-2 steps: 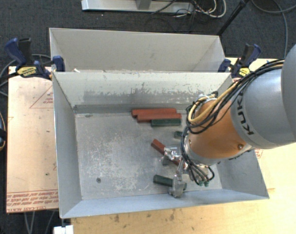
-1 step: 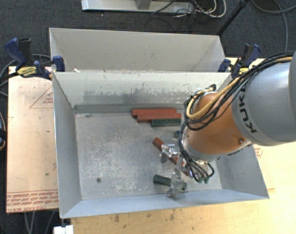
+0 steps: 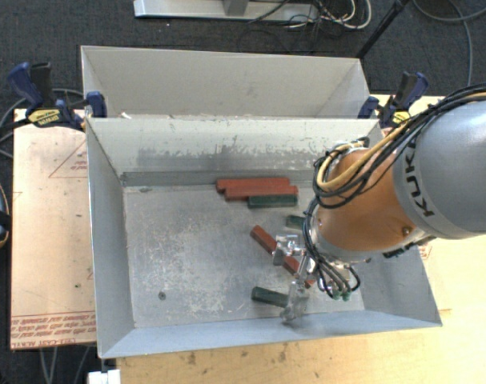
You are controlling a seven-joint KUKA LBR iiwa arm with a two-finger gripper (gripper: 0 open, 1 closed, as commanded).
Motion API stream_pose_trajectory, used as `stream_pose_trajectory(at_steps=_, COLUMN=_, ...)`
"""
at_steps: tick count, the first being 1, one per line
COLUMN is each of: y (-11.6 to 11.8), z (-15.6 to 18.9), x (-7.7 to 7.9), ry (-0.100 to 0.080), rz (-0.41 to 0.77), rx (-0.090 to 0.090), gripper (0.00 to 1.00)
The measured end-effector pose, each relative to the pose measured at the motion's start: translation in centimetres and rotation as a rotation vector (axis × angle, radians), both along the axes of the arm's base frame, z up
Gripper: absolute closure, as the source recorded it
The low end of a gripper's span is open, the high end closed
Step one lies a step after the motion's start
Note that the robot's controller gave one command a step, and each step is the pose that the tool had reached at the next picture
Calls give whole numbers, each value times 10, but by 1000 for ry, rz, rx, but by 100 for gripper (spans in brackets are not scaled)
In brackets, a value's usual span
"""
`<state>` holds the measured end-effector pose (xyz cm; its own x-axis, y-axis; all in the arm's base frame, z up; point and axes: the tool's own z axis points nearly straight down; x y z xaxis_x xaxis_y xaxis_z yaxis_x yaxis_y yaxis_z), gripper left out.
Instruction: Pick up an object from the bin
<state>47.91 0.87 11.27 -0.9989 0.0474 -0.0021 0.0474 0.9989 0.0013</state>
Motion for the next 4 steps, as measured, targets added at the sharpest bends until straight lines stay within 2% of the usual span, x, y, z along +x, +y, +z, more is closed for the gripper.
stream_pose_trajectory(at_steps=1, y=8, z=-43, x=3, ry=-10, rz=-28, rx=1, gripper=0)
stream_pose_trajectory(at_steps=2, y=8, z=-41, x=6, ry=-10, rz=-29, rx=0, gripper=0)
stream_pose_trajectory(at_steps=3, y=8, z=-42, x=4, ry=0, rz=-30, rx=0, gripper=100)
stream_pose_trajectory(at_steps=4, y=9, z=-7, x=5, ry=-2, rz=-30, rx=1, gripper=100)
